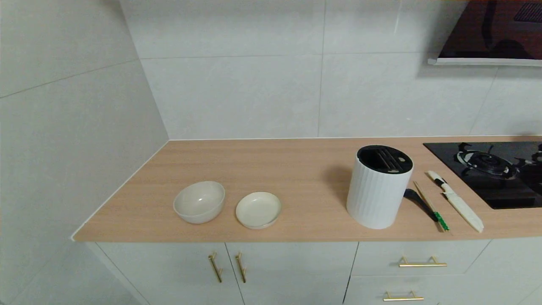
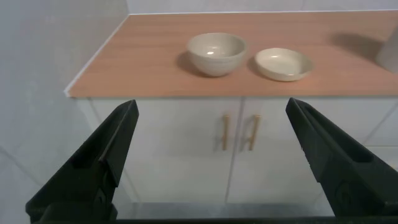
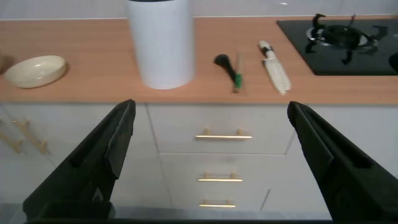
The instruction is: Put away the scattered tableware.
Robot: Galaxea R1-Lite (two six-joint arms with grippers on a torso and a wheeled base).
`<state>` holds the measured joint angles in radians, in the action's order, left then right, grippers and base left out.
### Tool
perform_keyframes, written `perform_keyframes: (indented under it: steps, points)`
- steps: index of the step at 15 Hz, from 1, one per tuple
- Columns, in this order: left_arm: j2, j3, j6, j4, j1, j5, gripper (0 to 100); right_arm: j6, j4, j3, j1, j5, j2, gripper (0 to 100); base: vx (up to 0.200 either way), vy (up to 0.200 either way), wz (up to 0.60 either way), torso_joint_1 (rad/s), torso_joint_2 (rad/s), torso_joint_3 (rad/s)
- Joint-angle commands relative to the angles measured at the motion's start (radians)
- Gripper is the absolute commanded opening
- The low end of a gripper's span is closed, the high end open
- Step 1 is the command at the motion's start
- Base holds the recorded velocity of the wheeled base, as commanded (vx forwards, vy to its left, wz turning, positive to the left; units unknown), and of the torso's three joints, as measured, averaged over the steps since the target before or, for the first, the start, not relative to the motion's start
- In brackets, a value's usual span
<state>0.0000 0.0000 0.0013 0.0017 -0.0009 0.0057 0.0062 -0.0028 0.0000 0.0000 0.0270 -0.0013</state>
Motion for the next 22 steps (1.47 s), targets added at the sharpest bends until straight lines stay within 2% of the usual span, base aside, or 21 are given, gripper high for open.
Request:
perform_keyframes:
  steps: [1,14,22]
  points:
    - [0.002,0.0,0.0,0.0,-0.001,0.0,100,0.001,0.0,0.0,0.0,0.001,0.001,100,0.0,0.2,0.0,0.002,0.0,-0.002]
    - [0.002,0.0,0.002,0.0,-0.001,0.0,100,0.0,0.0,0.0,0.0,0.001,0.001,100,0.0,0.2,0.0,0.0,0.0,0.003]
    - [0.002,0.0,0.003,0.0,-0.001,0.0,100,0.0,0.0,0.0,0.0,0.001,0.001,100,0.0,0.0,0.0,0.0,0.0,0.0]
